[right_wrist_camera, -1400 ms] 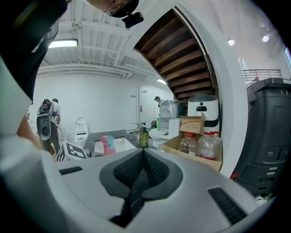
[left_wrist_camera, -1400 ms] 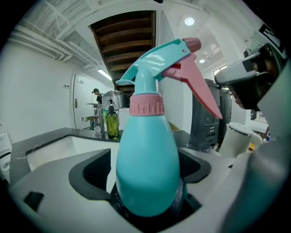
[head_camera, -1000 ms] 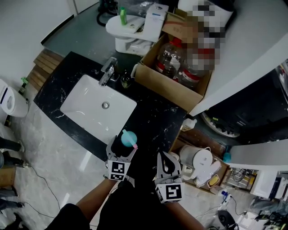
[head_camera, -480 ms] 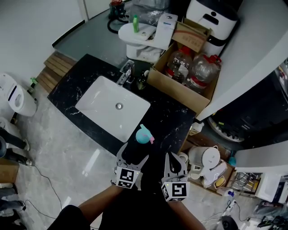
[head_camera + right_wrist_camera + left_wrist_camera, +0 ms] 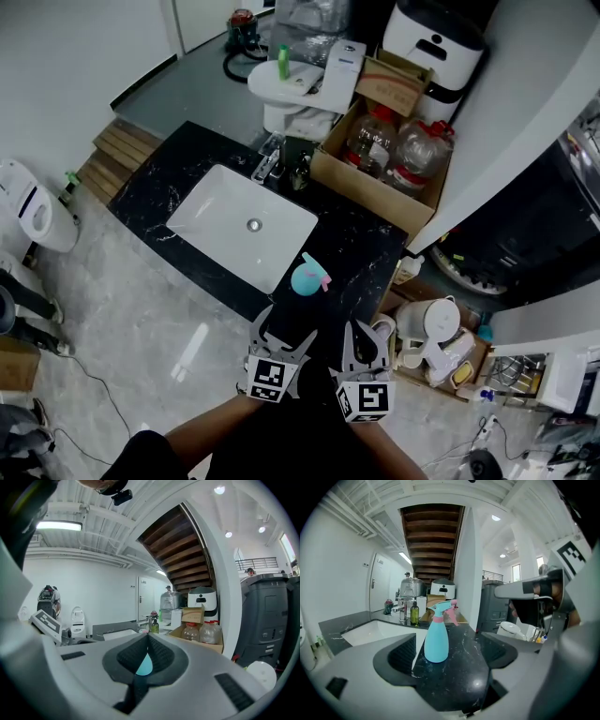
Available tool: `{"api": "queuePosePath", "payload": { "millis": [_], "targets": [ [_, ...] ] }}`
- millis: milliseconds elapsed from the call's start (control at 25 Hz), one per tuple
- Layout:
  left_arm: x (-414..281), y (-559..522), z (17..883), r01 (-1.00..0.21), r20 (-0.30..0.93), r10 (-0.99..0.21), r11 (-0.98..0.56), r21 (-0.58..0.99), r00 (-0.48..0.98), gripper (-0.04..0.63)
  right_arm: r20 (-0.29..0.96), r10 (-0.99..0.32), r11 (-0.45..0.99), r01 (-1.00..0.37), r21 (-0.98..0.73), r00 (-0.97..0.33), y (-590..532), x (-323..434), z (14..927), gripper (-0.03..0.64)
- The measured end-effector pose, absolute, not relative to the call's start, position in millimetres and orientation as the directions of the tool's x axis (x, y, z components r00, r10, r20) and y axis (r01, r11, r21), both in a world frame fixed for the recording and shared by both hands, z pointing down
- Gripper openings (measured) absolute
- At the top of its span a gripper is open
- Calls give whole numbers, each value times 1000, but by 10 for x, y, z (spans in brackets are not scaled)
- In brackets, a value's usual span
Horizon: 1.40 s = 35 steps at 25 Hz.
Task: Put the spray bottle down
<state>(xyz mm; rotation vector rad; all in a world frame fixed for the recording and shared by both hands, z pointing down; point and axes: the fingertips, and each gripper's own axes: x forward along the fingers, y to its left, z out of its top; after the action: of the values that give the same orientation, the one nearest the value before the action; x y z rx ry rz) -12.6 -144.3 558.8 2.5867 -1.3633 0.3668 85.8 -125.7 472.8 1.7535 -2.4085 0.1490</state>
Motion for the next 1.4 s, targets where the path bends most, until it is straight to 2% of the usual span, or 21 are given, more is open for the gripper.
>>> {"api": "queuePosePath", "payload": {
  "millis": [440, 520, 640, 960, 1040, 1400],
  "targets": [
    [-47, -1159, 5184, -805, 250, -770, -586, 88, 588, 422, 174, -947, 273, -962, -1, -269, -988, 862, 4703, 11],
    [-18, -1105, 5115, -796, 231, -766, -600, 79, 600, 381, 173, -950, 265, -964, 6, -260, -945, 869, 4686, 11],
    [62, -1024, 5008, -774, 193, -754, -630, 55, 628, 235, 173, -953, 252, -968, 6, -248, -890, 901, 4681, 11],
    [132, -958, 4821, -761, 110, -753, -645, 65, 648, 85, 176, -954, 243, -970, -15, -242, -808, 935, 4726, 11],
    [108, -957, 4775, -773, 98, -767, -631, 59, 634, 28, 163, -957, 242, -970, -18, -241, -805, 938, 4707, 11],
    [146, -931, 4788, -773, 123, -763, -631, 65, 634, 12, 171, -959, 235, -972, 23, -228, -771, 954, 4710, 9]
  ]
}}
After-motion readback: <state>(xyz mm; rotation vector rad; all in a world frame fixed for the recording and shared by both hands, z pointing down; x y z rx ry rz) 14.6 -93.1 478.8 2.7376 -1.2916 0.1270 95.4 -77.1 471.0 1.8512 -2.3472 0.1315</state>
